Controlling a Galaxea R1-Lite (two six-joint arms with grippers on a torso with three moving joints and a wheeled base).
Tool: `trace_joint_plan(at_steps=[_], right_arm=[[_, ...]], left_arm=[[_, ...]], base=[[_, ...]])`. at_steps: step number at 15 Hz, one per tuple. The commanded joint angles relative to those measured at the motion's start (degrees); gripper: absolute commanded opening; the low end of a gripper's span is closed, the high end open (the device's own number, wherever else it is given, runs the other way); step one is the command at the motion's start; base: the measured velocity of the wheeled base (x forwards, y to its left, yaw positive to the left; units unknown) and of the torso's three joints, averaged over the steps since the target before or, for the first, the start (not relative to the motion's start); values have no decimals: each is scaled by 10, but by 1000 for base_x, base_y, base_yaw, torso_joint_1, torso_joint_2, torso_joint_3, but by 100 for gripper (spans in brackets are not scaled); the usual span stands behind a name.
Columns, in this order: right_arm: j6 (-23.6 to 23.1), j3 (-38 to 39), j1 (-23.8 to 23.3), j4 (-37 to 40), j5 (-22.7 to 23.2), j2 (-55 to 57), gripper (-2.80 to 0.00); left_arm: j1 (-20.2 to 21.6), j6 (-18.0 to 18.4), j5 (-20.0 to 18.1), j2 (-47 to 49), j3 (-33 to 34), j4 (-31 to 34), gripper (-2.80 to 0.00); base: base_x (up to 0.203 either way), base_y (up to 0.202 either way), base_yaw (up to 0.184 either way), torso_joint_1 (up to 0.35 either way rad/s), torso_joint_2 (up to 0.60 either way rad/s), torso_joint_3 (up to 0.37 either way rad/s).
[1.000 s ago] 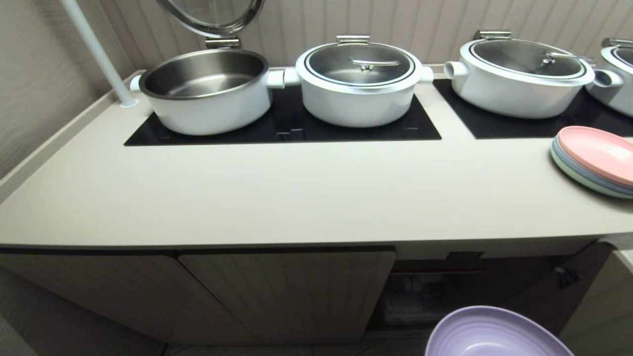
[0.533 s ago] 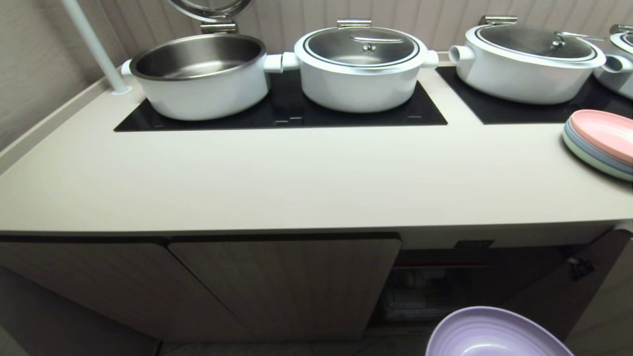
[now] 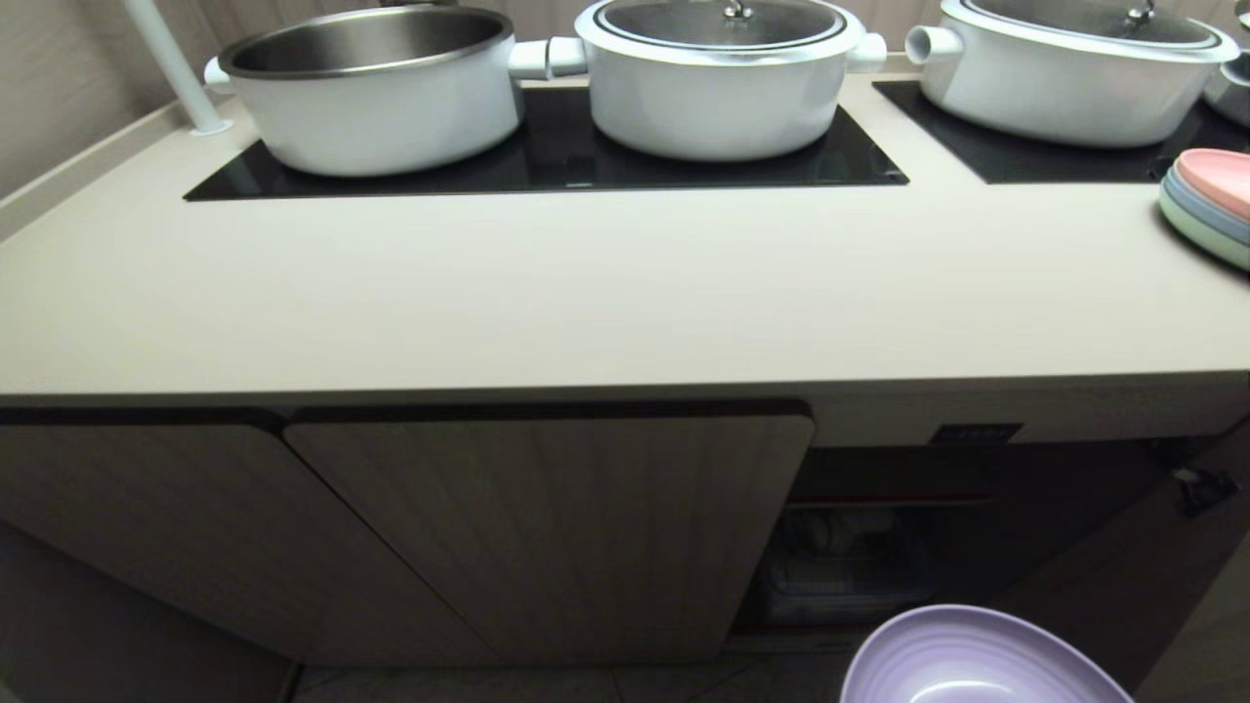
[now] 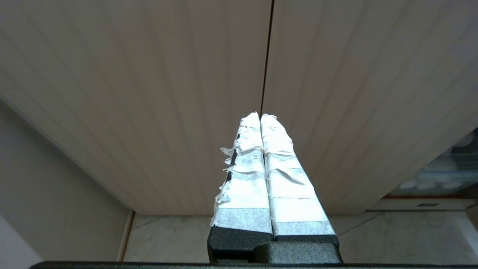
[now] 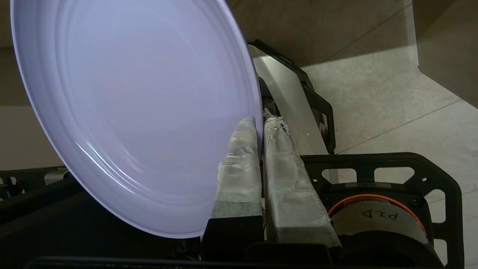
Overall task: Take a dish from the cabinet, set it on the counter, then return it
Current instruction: Put it back into the cabinet
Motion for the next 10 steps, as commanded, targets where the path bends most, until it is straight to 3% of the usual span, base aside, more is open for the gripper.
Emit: trace_joint_plan(at_steps=[1, 10], right_arm=[[2, 1, 0, 2, 0, 1, -280], [2, 1, 0, 2, -1, 1, -280]], left_arm=[[0, 0, 0, 0, 0, 0, -280], [0, 0, 0, 0, 0, 0, -280]], base=[[0, 0, 0, -232, 530, 291], [0, 0, 0, -211, 499, 283]])
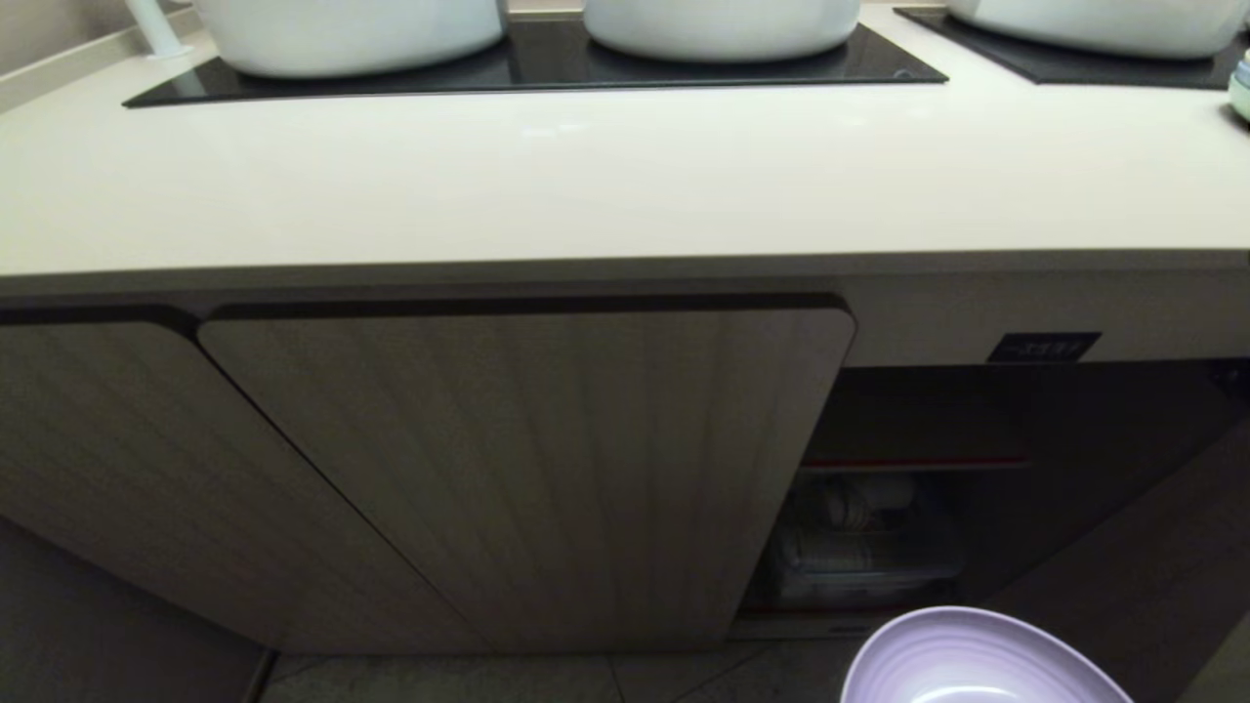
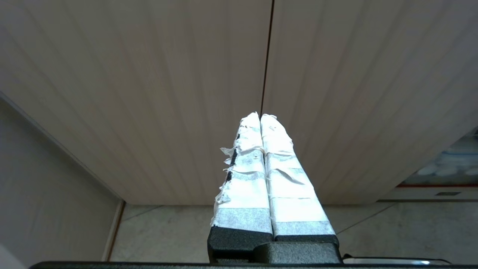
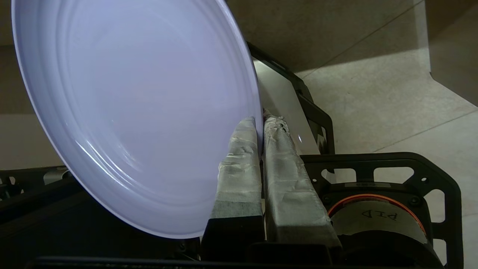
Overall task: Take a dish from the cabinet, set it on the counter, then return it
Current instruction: Put it back into the cabinet
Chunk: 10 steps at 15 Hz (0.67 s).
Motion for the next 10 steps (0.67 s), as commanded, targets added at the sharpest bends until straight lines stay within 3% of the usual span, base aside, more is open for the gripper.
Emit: trace_joint_plan(at_steps=[1, 10], right_arm=[[2, 0, 1, 1, 0, 1, -280], [2, 2, 0, 2, -1, 1, -280]], left_arm=[[0, 0, 0, 0, 0, 0, -280], [0, 0, 0, 0, 0, 0, -280]], base=[[0, 0, 0, -188, 477, 286], [0, 0, 0, -157, 468, 297]])
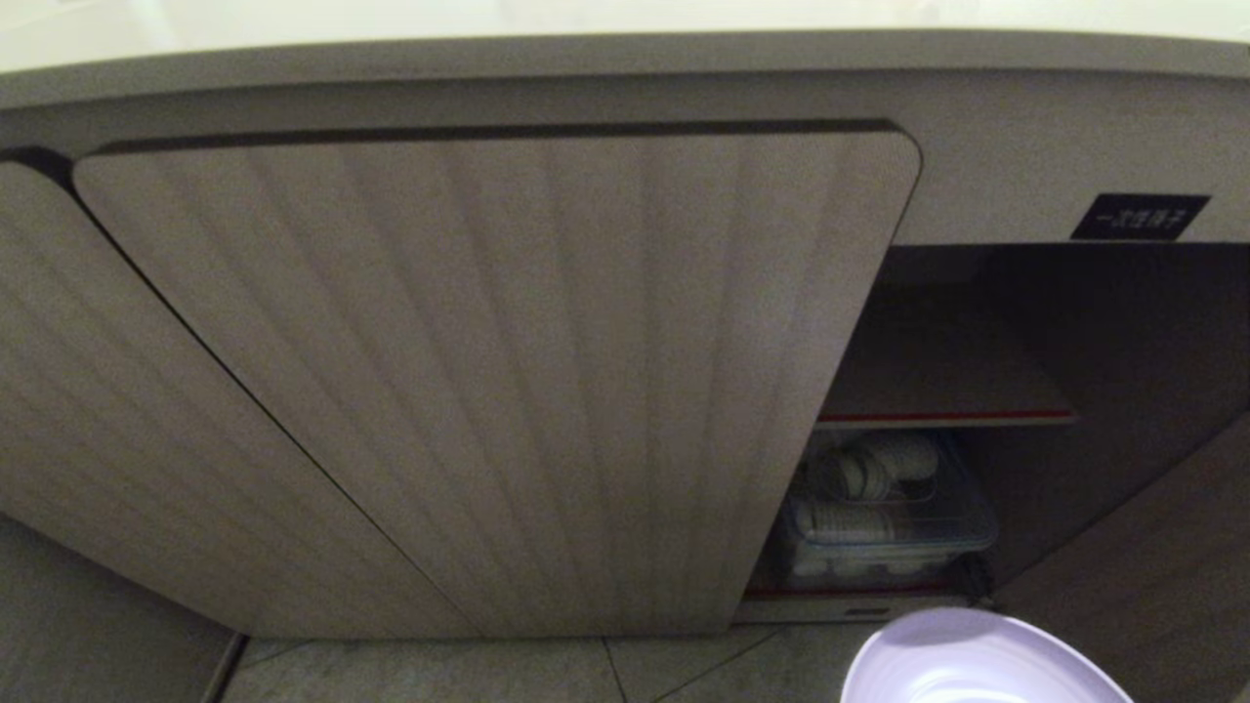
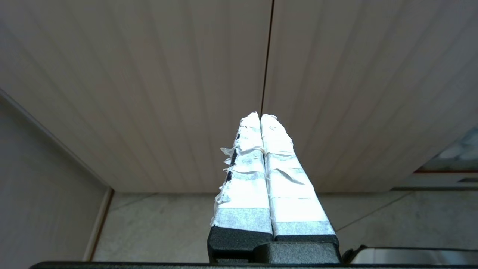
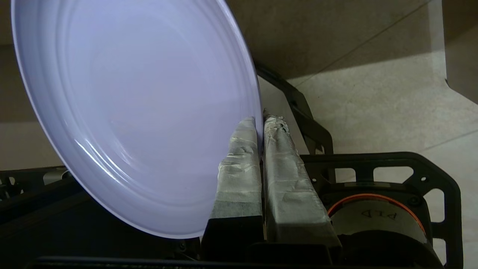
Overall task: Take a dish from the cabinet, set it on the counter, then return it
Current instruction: Put it back into the cabinet
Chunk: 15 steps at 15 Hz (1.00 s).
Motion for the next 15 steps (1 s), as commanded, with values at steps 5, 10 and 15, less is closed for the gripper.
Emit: trace_joint_plan(at_steps=[5, 10, 15], right_arm=[[2, 3, 0, 1, 0, 1, -280], [3, 5, 1, 2, 0, 0, -280], [3, 11, 1, -2, 0, -1, -280]], left_arm=[[0, 0, 0, 0, 0, 0, -280], [0, 0, 0, 0, 0, 0, -280], [0, 0, 0, 0, 0, 0, -280]], base=[[0, 0, 0, -51, 207, 153], [0, 0, 0, 0, 5, 7], [0, 0, 0, 0, 0, 0]])
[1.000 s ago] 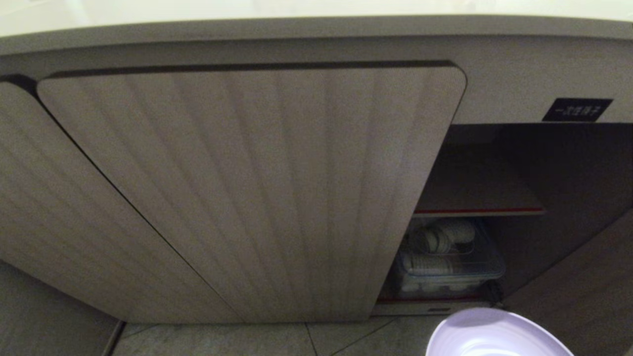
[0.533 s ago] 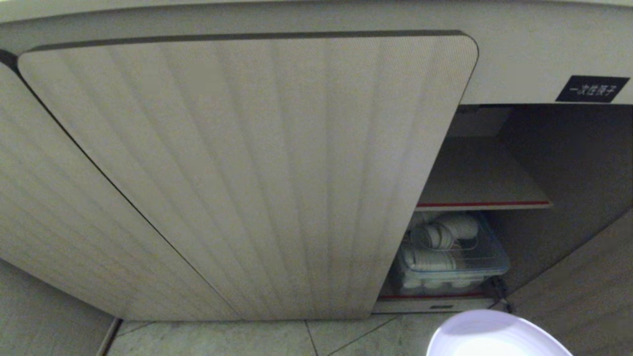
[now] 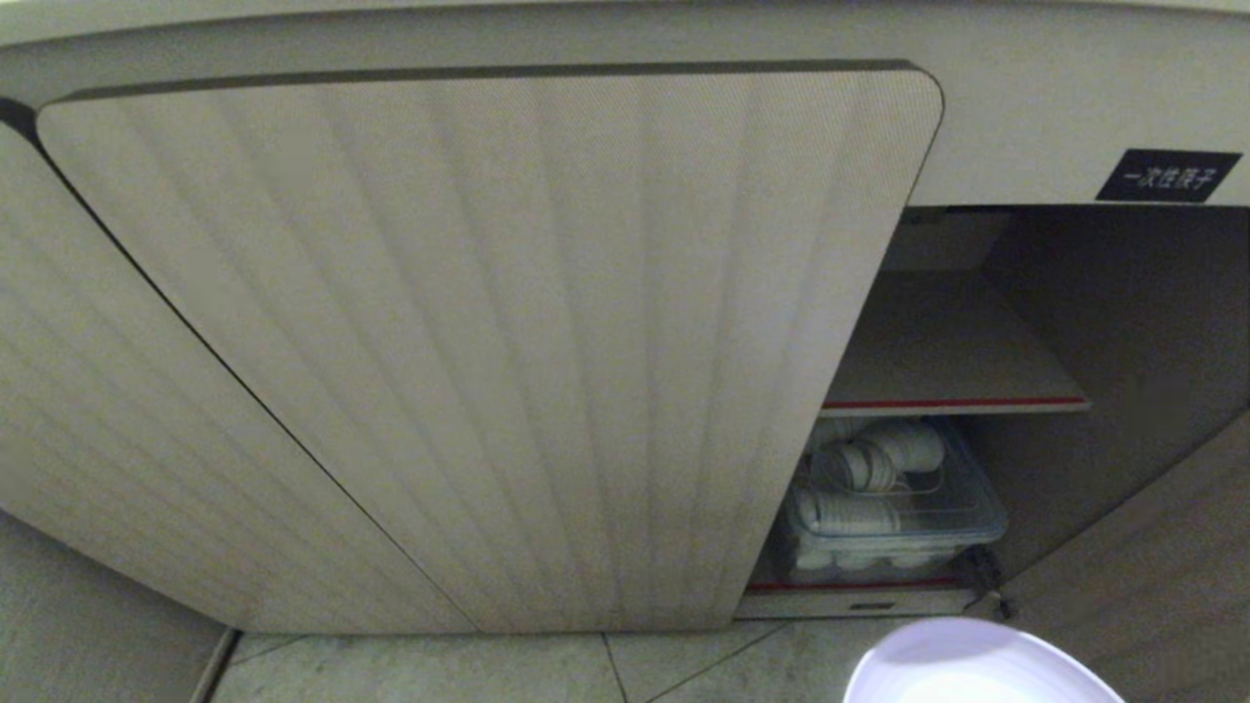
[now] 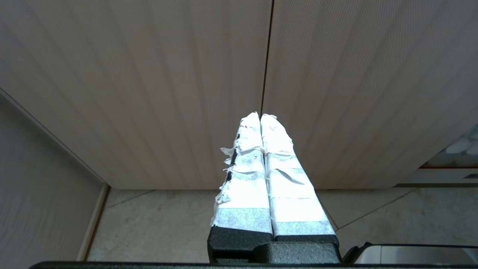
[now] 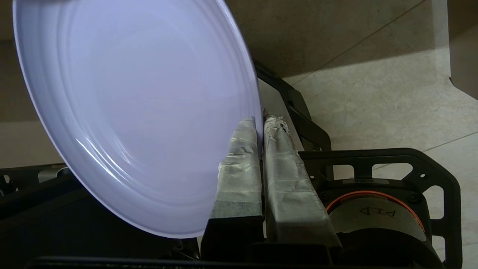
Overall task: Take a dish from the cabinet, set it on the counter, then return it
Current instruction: Put it back into the cabinet
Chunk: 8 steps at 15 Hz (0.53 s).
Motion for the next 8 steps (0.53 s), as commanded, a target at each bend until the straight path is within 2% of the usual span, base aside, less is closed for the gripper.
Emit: trace_joint_plan(at_steps=[1, 8], right_arm=[[1, 1, 0, 1, 0, 0, -280], [0, 1, 0, 0, -1, 1, -280]], left_arm=[[0, 0, 0, 0, 0, 0, -280], [0, 0, 0, 0, 0, 0, -280]], base=[[0, 0, 0, 0, 0, 0], [0, 0, 0, 0, 0, 0]])
